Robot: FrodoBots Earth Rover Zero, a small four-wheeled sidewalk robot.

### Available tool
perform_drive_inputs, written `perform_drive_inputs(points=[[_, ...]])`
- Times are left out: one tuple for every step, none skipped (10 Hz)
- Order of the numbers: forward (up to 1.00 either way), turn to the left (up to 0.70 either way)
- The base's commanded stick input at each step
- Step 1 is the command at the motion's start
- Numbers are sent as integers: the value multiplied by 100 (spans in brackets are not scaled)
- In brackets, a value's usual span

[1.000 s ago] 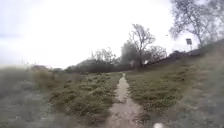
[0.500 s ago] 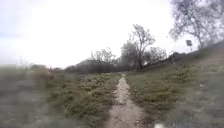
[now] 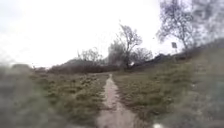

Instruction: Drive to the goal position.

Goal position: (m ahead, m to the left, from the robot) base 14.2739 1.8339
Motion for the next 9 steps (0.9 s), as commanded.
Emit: perform_drive_inputs(points=[[70,-17],[70,-3],[70,-8],[70,-18],[70,-28],[70,-28],[70,-5],[70,0],[70,7]])
